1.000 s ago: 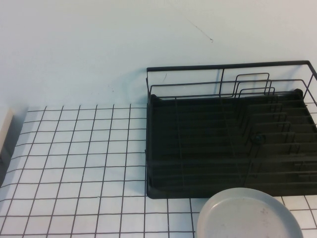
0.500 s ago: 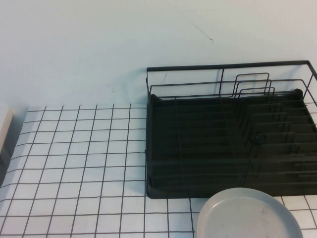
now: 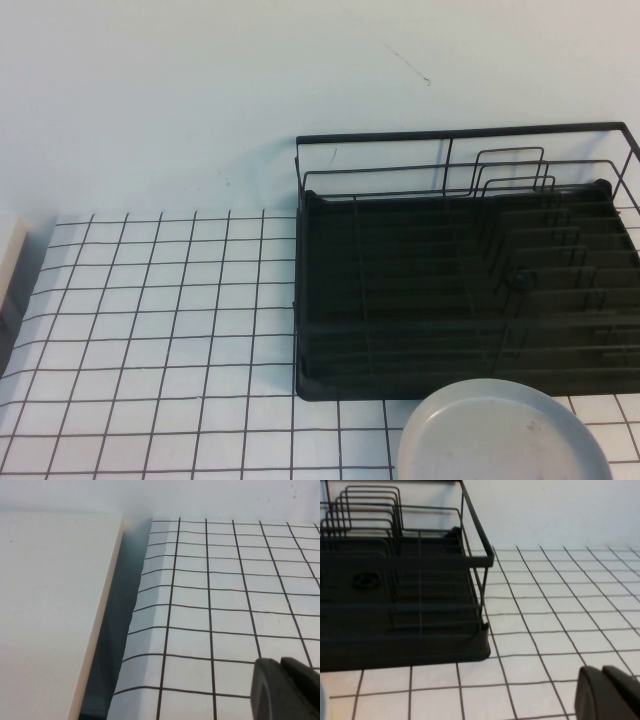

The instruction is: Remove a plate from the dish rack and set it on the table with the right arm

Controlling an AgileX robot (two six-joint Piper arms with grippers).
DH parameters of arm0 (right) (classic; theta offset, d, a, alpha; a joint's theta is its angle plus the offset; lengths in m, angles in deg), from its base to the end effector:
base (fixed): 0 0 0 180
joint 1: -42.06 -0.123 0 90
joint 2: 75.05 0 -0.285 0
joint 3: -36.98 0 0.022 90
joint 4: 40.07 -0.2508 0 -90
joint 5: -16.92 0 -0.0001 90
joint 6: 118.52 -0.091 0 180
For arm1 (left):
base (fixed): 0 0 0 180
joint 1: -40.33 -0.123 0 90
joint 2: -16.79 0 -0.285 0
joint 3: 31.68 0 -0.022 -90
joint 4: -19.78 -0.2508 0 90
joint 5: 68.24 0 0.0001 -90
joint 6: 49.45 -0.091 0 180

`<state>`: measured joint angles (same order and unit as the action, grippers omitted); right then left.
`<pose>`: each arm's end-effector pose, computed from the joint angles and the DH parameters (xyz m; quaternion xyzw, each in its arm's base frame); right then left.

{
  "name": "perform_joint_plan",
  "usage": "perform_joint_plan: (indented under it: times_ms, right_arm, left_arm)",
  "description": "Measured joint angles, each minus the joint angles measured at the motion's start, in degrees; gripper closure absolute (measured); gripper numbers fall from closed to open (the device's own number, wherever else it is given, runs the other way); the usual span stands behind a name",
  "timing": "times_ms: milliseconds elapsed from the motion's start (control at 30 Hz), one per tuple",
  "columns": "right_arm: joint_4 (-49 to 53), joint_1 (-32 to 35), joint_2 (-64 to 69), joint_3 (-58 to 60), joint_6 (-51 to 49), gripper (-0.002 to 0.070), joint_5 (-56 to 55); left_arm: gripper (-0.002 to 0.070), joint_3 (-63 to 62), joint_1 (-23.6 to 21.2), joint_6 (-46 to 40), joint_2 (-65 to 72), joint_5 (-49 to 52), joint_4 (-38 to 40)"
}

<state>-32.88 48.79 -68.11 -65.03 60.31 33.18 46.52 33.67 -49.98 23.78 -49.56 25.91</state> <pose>0.0534 -0.0095 0.1840 0.0178 0.7718 -0.0824 0.6303 0.0535 0.0031 0.1789 -0.0713 0.7835 -0.0060 0.6173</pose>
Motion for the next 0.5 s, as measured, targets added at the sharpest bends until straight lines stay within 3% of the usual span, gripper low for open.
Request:
perform_joint_plan:
  times_ms: [167,500]
  right_arm:
    - [3.81,-1.25,0.00,0.57,-6.15,0.0676,4.05]
    - [4.03,-2.11,0.00,0.47,-7.04,0.0676,4.70]
  left_arm:
    - [0.0678,0.00,0.00,0.00,0.00,0.00,0.00]
    - [0.0678,0.00,0.00,0.00,0.00,0.00,0.00]
